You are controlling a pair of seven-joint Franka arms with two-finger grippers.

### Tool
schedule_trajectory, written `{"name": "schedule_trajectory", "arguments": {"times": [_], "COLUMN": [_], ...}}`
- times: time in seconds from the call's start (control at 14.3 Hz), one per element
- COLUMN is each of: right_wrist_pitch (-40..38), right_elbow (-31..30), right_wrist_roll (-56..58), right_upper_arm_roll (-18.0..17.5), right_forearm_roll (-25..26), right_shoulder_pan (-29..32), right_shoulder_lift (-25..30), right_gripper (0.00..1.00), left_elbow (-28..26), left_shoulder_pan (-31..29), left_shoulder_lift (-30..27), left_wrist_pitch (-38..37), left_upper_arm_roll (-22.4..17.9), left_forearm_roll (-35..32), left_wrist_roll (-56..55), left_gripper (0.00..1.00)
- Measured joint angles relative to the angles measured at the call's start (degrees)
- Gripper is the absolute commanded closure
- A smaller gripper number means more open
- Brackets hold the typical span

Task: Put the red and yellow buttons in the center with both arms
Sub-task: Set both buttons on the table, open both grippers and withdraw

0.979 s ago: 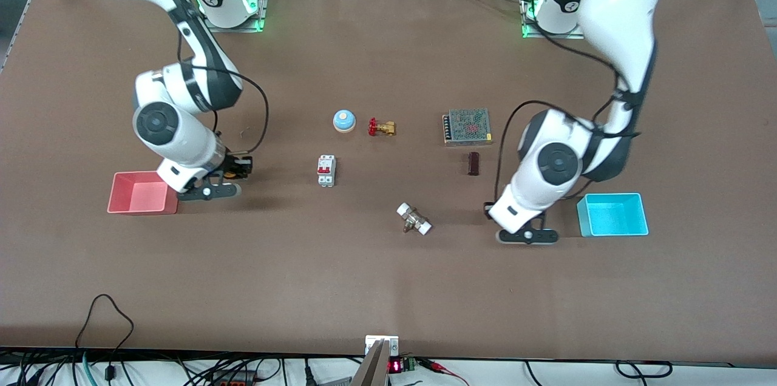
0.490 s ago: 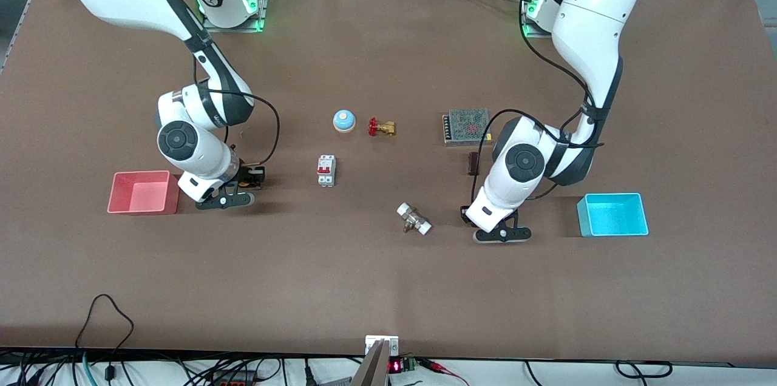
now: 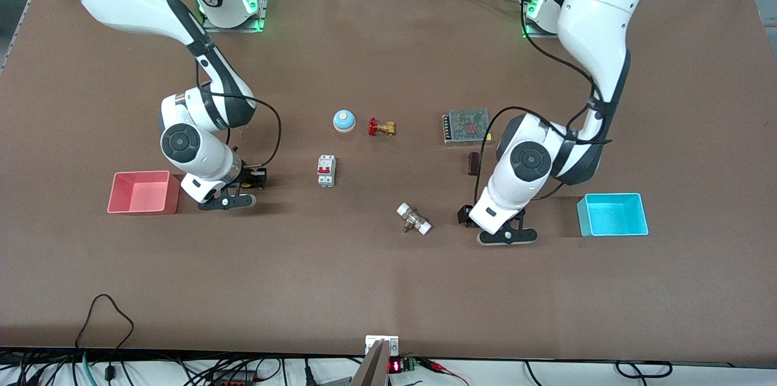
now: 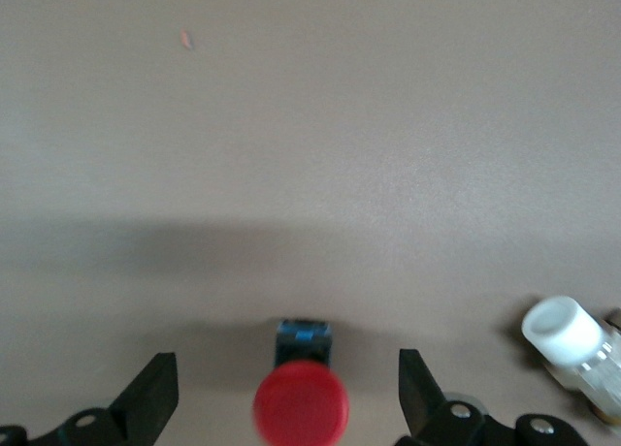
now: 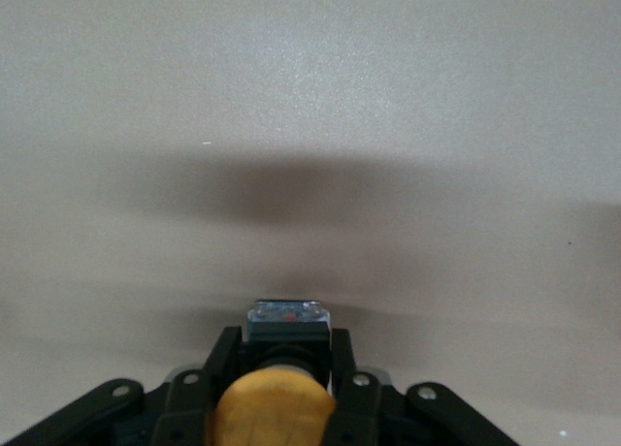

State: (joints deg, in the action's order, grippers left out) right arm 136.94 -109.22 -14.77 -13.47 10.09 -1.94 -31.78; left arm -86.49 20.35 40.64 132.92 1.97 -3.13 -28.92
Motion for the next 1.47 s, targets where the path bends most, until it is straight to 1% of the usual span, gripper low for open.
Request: {"name": "schedule_trajectory", "arguments": {"times": [0.14,0.21,0.42,0.56,0.7,0.84,0.98,1.05,1.19,1.26,1.4,1.47], "right_wrist_pitch": [0.1,0.1,0.5,0.1,-5.6,-15.3,-23.9,-26.7,-28.7,-29.6,-32.5,-33.7], "right_elbow": [0.0,0.0,0.4,1.8,4.1,8.0,11.6,12.9,13.7,13.7,13.7,13.7], "right_wrist_roll": [-0.1,-0.1,-0.1,-0.5,-0.4,-0.2,-0.1,0.0,0.5,1.4,4.0,4.6], "right_upper_arm_roll": [0.1,0.1,0.3,0.5,1.1,2.6,4.8,5.7,6.8,7.2,7.8,7.9], "right_forearm_roll": [0.0,0.0,0.0,-0.7,-4.7,-6.6,-7.3,-7.3,-7.3,-7.3,-7.3,-7.4], "right_shoulder_pan": [0.0,0.0,0.1,0.6,2.4,3.8,4.5,4.8,4.9,4.9,4.9,4.9], "right_shoulder_lift": [-0.1,-0.1,0.0,1.4,5.5,10.9,16.0,18.1,21.8,23.4,25.9,26.8], "right_gripper": [0.12,0.00,0.00,0.00,0.00,0.00,0.00,0.00,0.00,0.00,0.00,0.00], "left_elbow": [0.8,0.9,1.0,1.0,0.9,0.9,1.0,1.0,0.1,-1.7,-8.9,-12.5], "left_shoulder_pan": [-0.3,-0.7,-3.5,-6.3,-9.1,-12.6,-16.1,-17.2,-18.4,-18.9,-19.4,-19.4], "left_shoulder_lift": [-4.3,-6.7,-13.6,-17.7,-21.6,-24.8,-27.5,-28.6,-30.8,-32.3,-36.4,-38.5], "left_wrist_pitch": [-7.4,-10.8,-20.7,-28.0,-34.4,-38.6,-41.3,-41.9,-41.7,-40.4,-34.5,-32.7], "left_upper_arm_roll": [-0.4,-0.7,-1.2,-1.3,-1.3,-1.3,-1.3,-1.3,-1.4,-1.4,-1.3,-1.2], "left_forearm_roll": [-0.1,-0.1,-0.1,-0.1,-0.1,0.3,1.9,2.2,2.4,2.4,2.4,2.4], "left_wrist_roll": [1.5,3.8,12.9,20.4,27.3,32.7,35.0,35.2,35.1,35.0,35.0,34.9], "left_gripper": [0.00,0.00,0.00,0.00,0.00,0.00,0.00,0.00,0.00,0.00,0.00,0.00]}}
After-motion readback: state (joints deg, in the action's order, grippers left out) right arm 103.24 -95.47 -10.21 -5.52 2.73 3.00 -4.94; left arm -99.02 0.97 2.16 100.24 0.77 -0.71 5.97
